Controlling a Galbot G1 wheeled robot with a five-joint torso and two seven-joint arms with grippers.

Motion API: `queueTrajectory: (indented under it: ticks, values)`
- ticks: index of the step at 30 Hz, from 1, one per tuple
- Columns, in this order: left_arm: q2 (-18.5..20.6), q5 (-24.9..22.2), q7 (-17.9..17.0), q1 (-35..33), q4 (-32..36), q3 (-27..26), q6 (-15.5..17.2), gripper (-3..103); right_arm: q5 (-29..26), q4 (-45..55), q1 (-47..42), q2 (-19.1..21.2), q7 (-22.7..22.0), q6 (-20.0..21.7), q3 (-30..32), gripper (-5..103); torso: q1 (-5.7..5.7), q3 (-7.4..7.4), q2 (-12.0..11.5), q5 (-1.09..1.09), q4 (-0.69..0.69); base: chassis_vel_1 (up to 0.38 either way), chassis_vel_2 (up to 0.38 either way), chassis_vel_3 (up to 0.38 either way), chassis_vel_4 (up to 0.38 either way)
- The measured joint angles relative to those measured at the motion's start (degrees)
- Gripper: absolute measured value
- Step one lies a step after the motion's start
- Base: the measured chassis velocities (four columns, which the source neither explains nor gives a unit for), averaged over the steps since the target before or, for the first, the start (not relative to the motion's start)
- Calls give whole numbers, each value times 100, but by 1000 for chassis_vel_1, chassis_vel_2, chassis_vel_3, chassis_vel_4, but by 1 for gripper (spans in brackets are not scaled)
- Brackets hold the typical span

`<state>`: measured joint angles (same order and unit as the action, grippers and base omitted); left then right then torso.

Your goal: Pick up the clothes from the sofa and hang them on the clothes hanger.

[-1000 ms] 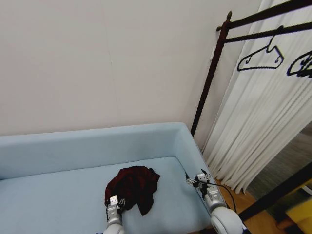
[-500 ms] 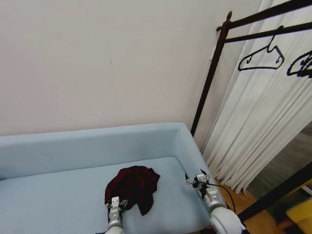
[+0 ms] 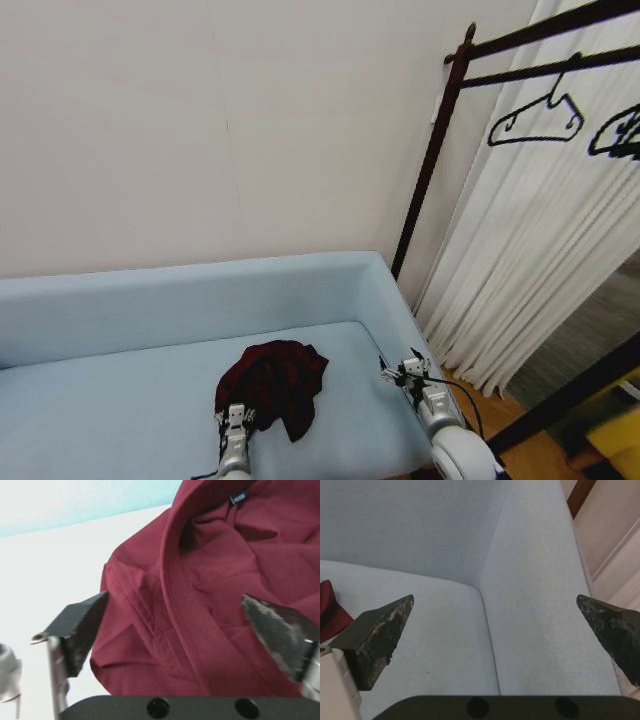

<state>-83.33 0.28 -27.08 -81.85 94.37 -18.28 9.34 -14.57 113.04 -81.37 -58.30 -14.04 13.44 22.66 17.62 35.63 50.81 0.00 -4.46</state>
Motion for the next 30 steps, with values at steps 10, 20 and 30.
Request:
queueTrajectory:
  ticks: [10,20,30]
  values:
    - [-73,-101,233,123,-336,27,-219,90,45,-7,-14,10,-6,-9,-4,100,0,0,0,0,0,0,0,0,0]
    - [-42,-132,288,119,-370,-43,-293,49,48,-11,-21,13,-16,-8,-2,100,0,0,0,0,0,0,0,0,0]
    - [-88,-306,287,65,-357,-25,-292,17,78,-27,-13,1,-21,-5,-33,100,0,0,0,0,0,0,0,0,0]
